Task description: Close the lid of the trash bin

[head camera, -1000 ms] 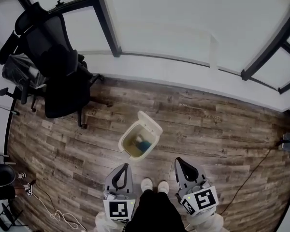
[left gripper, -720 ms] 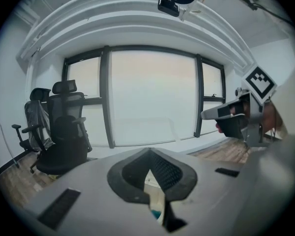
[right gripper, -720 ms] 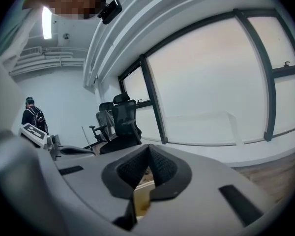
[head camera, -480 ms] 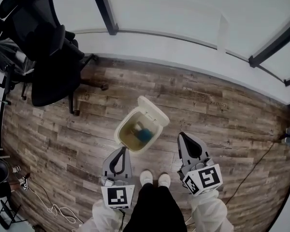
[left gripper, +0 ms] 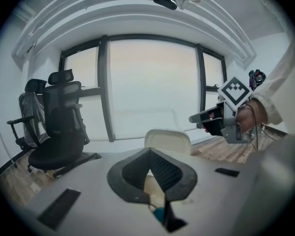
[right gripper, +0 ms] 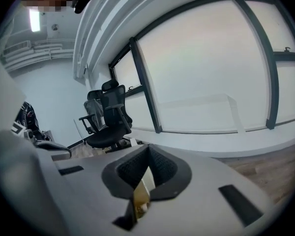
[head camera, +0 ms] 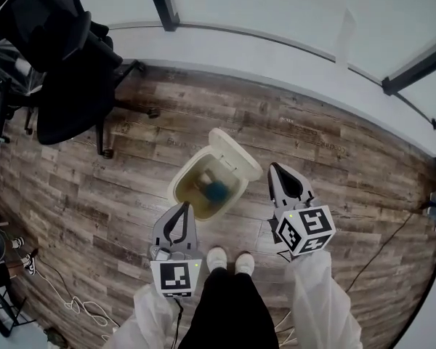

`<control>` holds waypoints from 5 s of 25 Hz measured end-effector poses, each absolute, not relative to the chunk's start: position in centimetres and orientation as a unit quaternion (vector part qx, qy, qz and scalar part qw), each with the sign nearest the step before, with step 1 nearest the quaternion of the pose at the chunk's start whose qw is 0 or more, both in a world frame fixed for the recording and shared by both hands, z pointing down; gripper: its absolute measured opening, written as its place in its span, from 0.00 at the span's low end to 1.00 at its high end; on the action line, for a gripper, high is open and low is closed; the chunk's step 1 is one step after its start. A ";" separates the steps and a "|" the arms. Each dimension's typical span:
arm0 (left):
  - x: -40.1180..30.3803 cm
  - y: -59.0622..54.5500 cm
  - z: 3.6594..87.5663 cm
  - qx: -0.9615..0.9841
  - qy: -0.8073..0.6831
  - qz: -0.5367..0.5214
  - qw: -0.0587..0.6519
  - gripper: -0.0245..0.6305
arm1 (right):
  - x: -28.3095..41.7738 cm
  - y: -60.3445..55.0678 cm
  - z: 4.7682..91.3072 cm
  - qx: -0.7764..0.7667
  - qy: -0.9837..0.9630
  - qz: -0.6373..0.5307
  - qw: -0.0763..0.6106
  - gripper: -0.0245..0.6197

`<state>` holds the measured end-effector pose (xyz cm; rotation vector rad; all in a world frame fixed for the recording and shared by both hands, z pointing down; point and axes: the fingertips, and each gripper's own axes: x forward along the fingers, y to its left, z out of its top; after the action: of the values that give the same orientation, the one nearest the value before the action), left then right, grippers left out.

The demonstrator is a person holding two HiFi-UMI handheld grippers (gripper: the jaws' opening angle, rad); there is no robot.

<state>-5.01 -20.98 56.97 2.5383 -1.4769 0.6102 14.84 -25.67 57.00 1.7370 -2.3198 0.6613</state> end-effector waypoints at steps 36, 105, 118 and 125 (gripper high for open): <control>-8.5 -19.5 62.5 0.820 -0.516 0.209 0.131 0.05 | 5.0 -22.9 63.8 0.500 -0.814 0.265 0.130 0.07; -10.3 -16.8 84.3 0.754 -0.462 0.381 0.272 0.05 | -2.6 -16.3 77.0 0.448 -0.787 0.373 0.201 0.07; -10.4 -16.9 85.2 0.747 -0.457 0.393 0.281 0.05 | -2.8 -16.6 77.5 0.445 -0.785 0.379 0.205 0.07; -10.3 -16.8 85.1 0.749 -0.454 0.392 0.282 0.05 | -2.8 -16.5 77.4 0.447 -0.785 0.378 0.204 0.07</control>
<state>-10.32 -16.84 85.15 2.0066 -1.2151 1.0486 -2.79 -16.46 77.42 1.2462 -2.1882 1.0539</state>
